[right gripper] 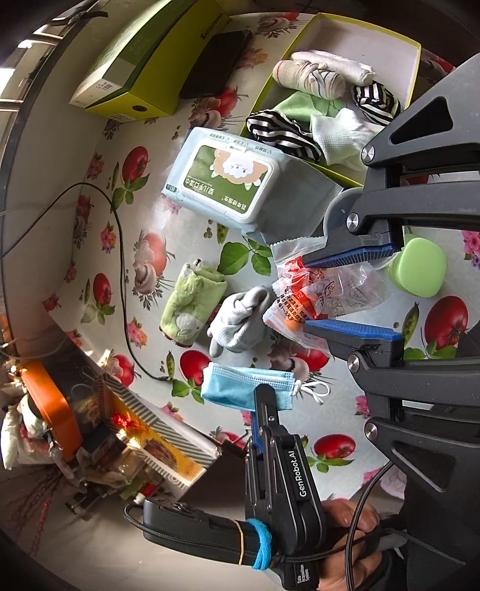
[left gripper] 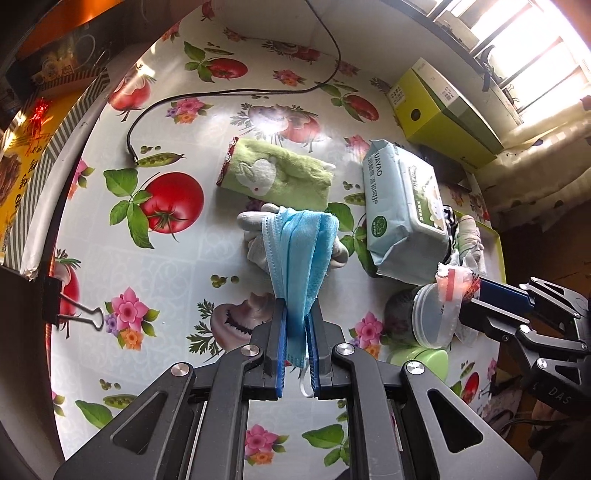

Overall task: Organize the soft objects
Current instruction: 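Carry the plastic bag and blue mask over the yellow-rimmed lid with both grippers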

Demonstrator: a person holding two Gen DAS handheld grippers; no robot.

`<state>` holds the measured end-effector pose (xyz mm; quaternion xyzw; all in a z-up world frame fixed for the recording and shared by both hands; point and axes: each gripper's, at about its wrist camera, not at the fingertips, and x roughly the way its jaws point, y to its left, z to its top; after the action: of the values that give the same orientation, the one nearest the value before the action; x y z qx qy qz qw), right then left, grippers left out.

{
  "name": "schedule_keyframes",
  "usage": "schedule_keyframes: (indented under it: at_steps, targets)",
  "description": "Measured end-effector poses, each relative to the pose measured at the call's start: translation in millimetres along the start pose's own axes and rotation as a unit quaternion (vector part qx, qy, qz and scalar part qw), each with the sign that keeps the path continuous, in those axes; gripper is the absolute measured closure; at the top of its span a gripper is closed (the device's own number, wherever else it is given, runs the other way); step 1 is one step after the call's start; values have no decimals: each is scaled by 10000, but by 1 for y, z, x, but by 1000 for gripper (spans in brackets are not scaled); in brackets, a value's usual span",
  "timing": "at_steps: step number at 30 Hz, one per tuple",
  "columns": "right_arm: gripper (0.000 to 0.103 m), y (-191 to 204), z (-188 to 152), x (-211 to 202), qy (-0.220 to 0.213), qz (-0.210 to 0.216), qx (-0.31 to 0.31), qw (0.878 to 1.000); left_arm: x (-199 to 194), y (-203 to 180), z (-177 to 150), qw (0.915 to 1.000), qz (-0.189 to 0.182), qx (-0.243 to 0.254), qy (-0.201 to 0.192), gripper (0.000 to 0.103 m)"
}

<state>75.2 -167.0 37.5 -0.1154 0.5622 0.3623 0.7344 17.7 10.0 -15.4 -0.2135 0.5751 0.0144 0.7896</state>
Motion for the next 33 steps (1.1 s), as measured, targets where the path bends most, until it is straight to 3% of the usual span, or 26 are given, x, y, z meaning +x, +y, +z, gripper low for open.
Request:
schedule_keyframes:
  at_steps: [33]
  targets:
    - [76, -68, -37, -44, -623, -34, 921, 9938, -3, -95, 17, 9945, -29, 1046, 6, 93]
